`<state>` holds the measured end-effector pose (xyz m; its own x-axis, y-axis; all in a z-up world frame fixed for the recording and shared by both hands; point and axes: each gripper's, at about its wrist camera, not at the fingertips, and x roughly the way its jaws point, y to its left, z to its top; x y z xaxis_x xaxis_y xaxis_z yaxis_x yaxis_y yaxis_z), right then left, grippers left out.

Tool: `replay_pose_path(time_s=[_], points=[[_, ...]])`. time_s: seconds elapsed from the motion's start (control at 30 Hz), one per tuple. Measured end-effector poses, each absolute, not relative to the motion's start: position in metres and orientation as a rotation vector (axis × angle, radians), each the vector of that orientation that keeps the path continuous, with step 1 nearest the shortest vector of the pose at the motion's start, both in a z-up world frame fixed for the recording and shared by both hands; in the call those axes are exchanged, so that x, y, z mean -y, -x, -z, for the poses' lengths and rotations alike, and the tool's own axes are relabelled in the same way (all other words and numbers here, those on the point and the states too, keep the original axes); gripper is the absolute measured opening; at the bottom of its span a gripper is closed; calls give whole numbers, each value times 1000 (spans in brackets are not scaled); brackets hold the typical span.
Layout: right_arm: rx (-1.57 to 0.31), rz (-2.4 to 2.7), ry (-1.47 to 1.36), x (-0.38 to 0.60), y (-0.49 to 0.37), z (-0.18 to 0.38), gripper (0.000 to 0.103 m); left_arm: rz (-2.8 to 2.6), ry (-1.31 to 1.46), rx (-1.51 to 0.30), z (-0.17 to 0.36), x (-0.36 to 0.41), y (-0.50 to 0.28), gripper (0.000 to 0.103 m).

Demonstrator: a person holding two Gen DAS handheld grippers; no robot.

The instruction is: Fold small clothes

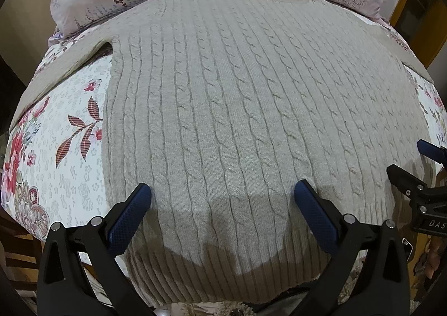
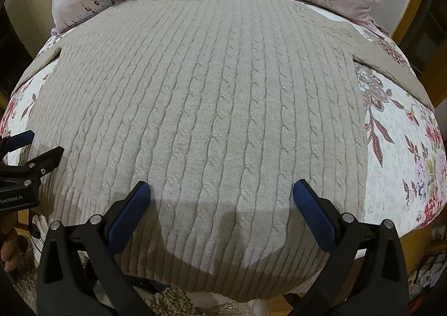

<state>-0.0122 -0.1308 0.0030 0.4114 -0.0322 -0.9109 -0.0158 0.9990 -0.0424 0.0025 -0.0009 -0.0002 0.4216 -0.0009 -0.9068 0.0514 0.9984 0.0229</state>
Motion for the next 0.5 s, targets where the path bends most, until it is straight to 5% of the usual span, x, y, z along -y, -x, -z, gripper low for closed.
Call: replay_pose_path(time_s=[0.5], points=[[-1146, -59, 52, 137, 8, -6, 101, 93, -91, -1194, 1, 4, -7, 102]])
